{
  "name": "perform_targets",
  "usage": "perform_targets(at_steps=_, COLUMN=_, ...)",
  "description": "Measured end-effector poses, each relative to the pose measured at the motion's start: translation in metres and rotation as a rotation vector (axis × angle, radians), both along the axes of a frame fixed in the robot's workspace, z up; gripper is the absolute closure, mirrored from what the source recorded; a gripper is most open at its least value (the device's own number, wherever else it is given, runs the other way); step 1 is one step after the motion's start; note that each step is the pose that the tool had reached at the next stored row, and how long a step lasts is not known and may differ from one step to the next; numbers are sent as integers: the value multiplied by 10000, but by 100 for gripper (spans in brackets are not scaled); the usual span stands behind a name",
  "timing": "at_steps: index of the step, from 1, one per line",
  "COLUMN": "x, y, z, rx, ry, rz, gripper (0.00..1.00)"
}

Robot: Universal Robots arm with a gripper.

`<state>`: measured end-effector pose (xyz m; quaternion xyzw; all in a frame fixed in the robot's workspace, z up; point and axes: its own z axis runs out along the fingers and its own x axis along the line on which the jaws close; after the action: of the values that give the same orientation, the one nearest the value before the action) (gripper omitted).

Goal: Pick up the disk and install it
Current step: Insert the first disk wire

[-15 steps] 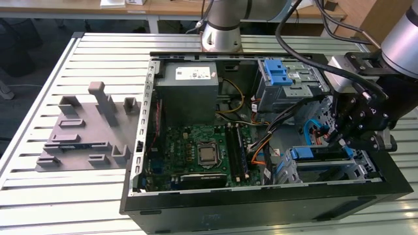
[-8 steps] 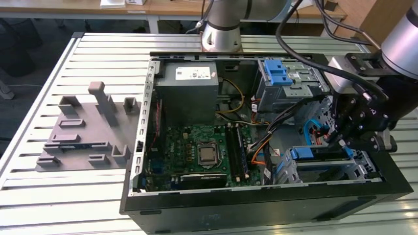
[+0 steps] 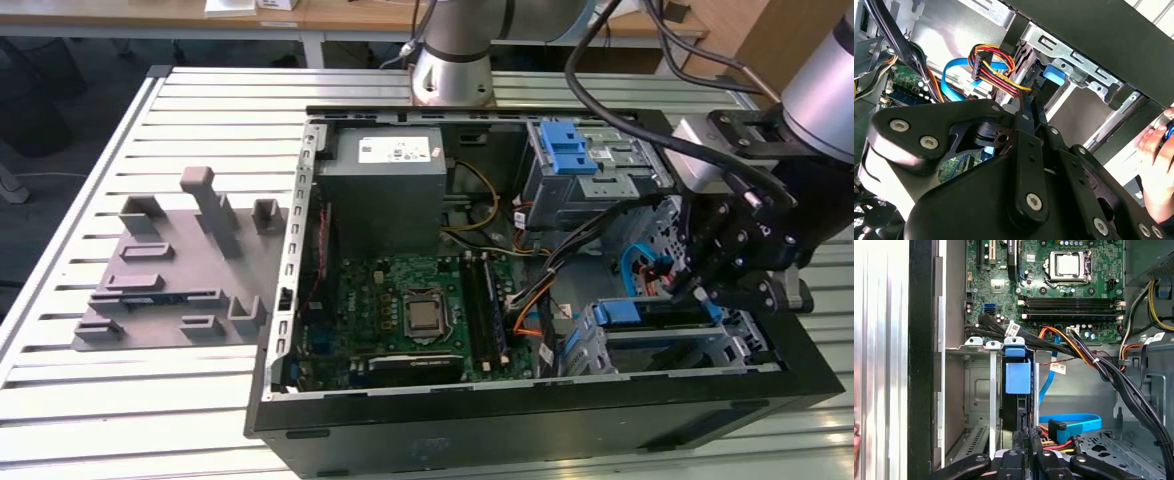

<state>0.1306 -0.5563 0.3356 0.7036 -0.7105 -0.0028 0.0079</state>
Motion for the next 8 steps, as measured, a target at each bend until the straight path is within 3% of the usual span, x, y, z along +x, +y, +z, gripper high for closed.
perform_targets(at_steps=8, x=0, y=-3, z=-14, rx=-6, ry=8, rz=-1, gripper=84)
